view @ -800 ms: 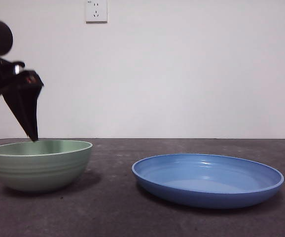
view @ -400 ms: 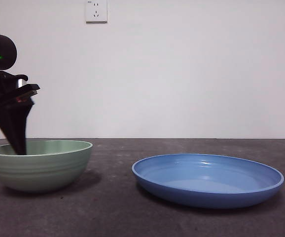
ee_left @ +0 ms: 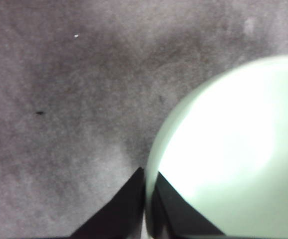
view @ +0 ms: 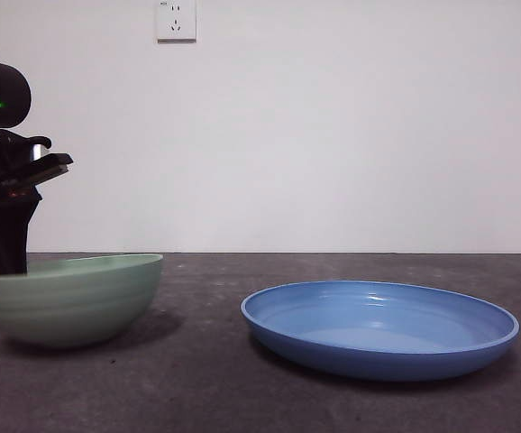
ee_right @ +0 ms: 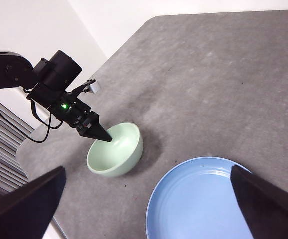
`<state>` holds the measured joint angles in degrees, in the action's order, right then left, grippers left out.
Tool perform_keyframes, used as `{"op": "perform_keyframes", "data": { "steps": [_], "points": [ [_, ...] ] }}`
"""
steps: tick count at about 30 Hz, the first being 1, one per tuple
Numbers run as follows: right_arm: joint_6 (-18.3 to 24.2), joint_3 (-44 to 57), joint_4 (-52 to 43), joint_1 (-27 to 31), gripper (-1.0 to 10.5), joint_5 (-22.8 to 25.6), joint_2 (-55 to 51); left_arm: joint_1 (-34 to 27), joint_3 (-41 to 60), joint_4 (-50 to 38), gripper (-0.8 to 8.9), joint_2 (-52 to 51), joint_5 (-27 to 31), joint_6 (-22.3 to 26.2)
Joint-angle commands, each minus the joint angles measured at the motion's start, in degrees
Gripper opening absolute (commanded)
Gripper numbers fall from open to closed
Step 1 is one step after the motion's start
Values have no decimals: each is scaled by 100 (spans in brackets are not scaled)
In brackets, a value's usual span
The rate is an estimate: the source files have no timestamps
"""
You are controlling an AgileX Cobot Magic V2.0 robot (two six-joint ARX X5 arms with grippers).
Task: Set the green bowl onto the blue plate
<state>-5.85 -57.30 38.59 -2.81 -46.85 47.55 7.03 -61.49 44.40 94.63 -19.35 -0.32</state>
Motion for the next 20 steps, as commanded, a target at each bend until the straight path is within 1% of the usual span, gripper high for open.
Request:
{"op": "perform_keyframes", "data": {
  "steps": [1,5,9,11,15,20],
  "points": [
    [4,-107,-37,-13,632,-26,28,48,-129,-22,7,98,2,-44],
    [4,-107,-39,-13,632,-26,28,186,-295,129,9,98,4,-254],
    [4,-107,-37,-13,632,-28,28,487,-673,352,9,98,52,-540],
    [4,-107,-37,-13,632,-28,28,715,-942,437,9,103,160,-719],
    [4,-107,-37,-13,632,-28,28,1211,-1545,586,9,190,407,-868],
    [2,-107,-37,-13,632,-28,28,1840,-2461,901,9,590,431,-1104]
  ]
}}
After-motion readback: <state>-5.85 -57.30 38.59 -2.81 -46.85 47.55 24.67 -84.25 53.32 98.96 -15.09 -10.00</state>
